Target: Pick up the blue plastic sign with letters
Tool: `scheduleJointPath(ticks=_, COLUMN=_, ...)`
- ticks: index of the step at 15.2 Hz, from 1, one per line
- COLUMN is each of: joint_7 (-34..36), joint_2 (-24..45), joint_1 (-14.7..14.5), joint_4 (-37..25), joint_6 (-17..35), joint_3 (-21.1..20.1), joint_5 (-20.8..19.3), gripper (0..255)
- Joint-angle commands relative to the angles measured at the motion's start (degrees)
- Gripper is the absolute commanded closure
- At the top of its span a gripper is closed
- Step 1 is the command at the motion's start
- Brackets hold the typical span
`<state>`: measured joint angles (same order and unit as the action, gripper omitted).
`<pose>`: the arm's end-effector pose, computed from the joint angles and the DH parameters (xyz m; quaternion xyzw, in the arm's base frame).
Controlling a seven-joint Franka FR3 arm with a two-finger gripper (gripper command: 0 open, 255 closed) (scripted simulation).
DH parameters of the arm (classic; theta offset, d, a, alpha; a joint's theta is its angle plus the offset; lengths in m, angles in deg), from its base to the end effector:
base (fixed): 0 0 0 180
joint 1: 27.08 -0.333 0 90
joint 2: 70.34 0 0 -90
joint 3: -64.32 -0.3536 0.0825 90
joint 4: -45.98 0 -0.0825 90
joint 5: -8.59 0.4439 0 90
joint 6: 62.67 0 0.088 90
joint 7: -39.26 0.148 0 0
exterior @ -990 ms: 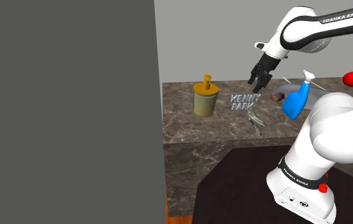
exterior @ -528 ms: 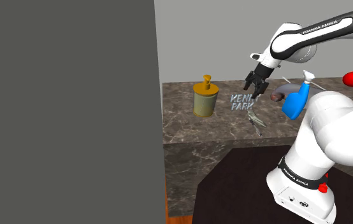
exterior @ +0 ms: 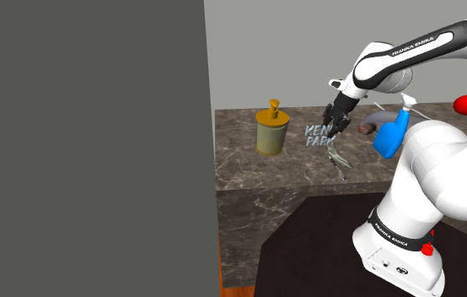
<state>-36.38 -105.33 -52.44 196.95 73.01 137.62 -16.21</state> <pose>0.3334 -0.2917 0.2628 -0.8975 -0.4176 -0.1291 0.0587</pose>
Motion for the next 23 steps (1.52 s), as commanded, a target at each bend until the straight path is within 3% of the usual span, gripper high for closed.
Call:
scheduleJointPath(ticks=1, joint_7=-0.04, joint_2=0.13, joint_1=-0.22, joint_4=0.00, joint_6=0.20, joint_3=0.24, joint_5=0.02, gripper=255)
scheduleJointPath(ticks=9, joint_7=-0.06, joint_2=0.08, joint_1=-0.13, joint_4=-0.01, joint_6=0.13, joint_3=0.17, joint_5=0.00, gripper=255)
scheduleJointPath(ticks=15, joint_7=1.25, joint_2=-2.90, joint_1=3.59, joint_4=-1.63, joint_6=-5.47, joint_3=-5.60, joint_5=0.49, gripper=255)
scheduleJointPath(ticks=23, joint_7=2.70, joint_2=-6.24, joint_1=6.49, joint_4=-4.52, joint_6=-12.51, joint_3=-11.64, joint_5=1.66, gripper=255)
